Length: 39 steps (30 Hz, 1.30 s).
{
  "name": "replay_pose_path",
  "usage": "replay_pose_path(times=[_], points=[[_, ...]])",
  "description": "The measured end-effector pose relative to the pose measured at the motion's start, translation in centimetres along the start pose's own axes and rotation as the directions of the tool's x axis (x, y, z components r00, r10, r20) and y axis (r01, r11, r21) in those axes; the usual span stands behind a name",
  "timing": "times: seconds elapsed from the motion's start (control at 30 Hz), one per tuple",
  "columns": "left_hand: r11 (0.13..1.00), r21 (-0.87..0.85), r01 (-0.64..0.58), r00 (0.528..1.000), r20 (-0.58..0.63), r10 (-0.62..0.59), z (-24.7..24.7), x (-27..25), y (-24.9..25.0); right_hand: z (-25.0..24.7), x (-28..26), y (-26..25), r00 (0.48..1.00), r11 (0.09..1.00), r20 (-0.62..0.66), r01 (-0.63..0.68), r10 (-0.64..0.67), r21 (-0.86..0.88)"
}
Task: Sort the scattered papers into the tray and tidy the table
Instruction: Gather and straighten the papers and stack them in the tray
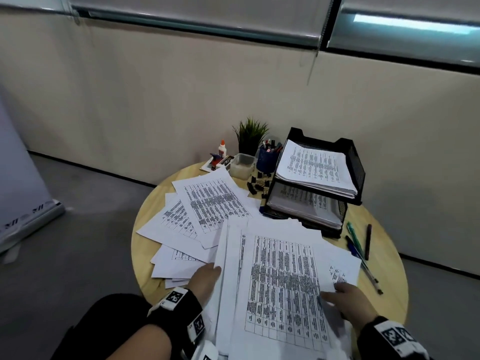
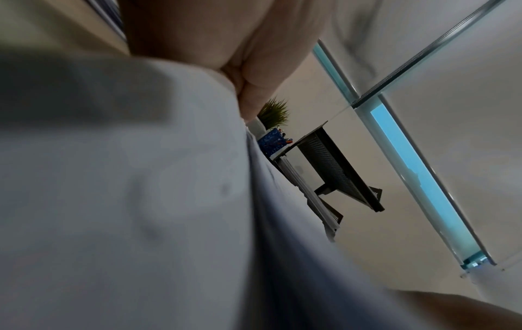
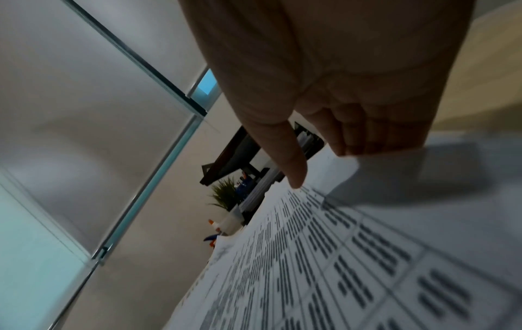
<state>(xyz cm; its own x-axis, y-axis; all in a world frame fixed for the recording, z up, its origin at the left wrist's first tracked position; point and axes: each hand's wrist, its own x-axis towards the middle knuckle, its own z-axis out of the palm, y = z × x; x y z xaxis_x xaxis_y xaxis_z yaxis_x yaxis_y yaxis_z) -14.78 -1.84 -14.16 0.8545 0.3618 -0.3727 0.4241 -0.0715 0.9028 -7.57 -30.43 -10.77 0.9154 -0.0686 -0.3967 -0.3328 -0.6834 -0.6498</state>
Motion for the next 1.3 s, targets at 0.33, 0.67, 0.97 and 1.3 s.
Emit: replay_pose_path(times=[0.33, 0.67, 0.97, 1.3], points=[[0.989, -0.147, -0.003, 0.973, 0.228, 0.037, 0.6, -0.4, -1.1, 3.3, -2.2, -0.9, 0.970, 0.985, 0.171, 0.162, -0.171, 0.066], [0.921, -0.362, -0.144, 0.937, 0.250, 0.244, 0.1, -2.8, 1.2, 2.6, -2.0, -0.1, 0.965, 0.760, 0.252, -0.107, -0.076, 0.641], [0.852, -0.308, -0.424, 0.891, 0.024, 0.453, -0.5, -4.3, 6.7, -1.2, -5.7, -4.7, 0.896, 0.552, 0.058, 0.219, -0.441, 0.805], [0.714, -0.398, -0.576, 0.809, -0.150, 0.569, 1.4, -6.5, 11.5, -3.2, -8.4, -8.5, 0.782, 0.394, -0.250, 0.529, -0.571, 0.751]])
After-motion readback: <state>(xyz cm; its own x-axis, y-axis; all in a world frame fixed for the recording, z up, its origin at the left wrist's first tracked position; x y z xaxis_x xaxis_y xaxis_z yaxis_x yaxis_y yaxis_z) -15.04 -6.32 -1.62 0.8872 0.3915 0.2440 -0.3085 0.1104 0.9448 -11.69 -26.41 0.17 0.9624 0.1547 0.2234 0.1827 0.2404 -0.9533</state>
